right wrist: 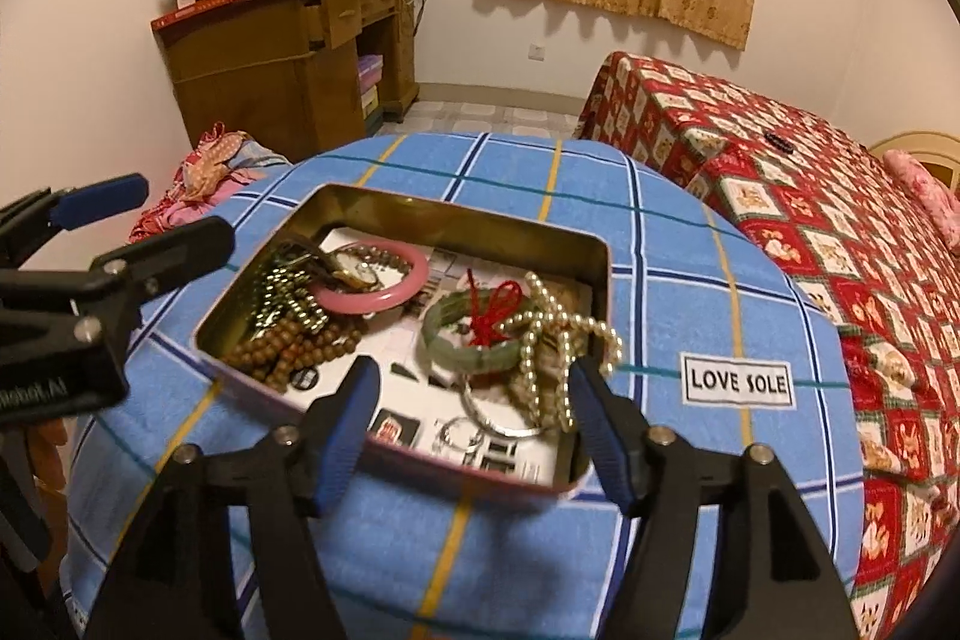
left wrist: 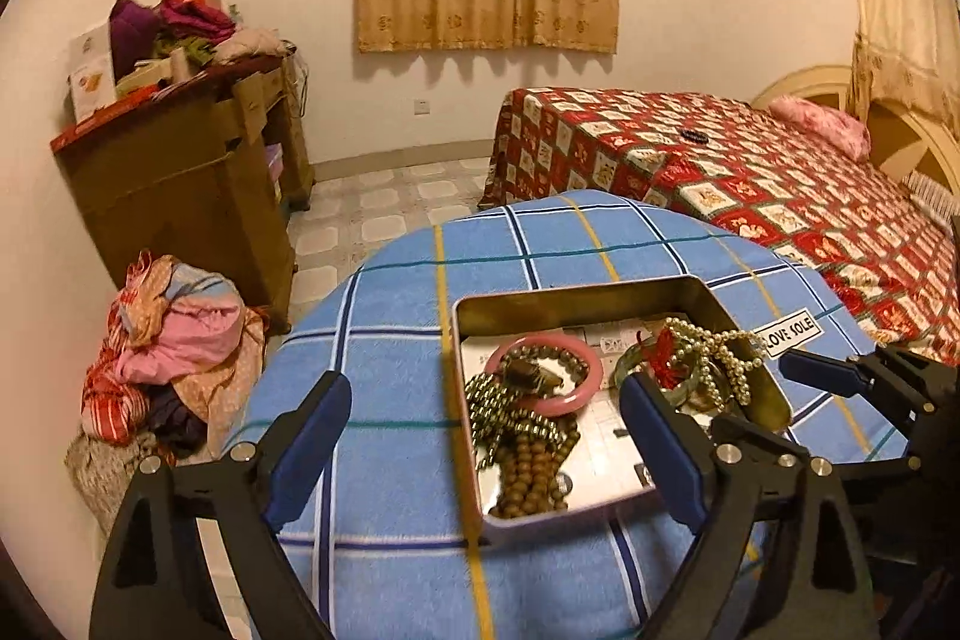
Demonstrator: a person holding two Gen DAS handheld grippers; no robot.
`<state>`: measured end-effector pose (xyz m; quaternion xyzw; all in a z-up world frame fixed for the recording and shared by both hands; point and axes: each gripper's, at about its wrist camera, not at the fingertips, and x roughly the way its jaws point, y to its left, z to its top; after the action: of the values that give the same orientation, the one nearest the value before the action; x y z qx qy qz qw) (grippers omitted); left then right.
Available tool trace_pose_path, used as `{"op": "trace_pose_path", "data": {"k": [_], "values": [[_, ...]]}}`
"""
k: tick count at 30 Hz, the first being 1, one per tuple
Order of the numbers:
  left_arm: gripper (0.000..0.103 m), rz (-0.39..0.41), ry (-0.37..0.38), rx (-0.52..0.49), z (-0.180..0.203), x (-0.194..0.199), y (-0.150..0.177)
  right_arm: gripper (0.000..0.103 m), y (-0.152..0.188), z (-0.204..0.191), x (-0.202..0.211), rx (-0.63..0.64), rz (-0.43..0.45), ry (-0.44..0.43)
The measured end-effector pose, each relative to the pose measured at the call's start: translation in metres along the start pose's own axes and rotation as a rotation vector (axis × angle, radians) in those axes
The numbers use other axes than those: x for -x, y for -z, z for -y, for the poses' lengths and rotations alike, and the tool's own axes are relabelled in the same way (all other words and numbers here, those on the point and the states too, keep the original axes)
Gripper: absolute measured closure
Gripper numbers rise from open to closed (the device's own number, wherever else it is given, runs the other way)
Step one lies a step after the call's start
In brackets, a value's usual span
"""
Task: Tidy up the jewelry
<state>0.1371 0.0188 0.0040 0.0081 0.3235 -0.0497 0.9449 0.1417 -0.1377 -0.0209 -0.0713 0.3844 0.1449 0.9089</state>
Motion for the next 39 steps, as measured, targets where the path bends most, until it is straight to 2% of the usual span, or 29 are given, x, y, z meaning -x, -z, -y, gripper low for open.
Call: {"op": "trace_pose_path", "data": {"k": [4, 17, 39], "values": [[0.011, -0.003, -0.004, -0.001, -0.003, 0.009, 0.007, 0.029, 0.006, -0.004, 0.013, -0.006, 0.021, -0.006], [0.011, -0.024, 0.005, -0.01, -0.001, 0.014, 0.019, 0.029, 0.008, -0.005, 0.023, -0.013, 0.038, -0.009], [0.011, -0.012, 0.0, -0.02, -0.002, 0.021, 0.015, 0.028, 0.007, -0.004, 0.028, -0.019, 0.048, -0.011]]}}
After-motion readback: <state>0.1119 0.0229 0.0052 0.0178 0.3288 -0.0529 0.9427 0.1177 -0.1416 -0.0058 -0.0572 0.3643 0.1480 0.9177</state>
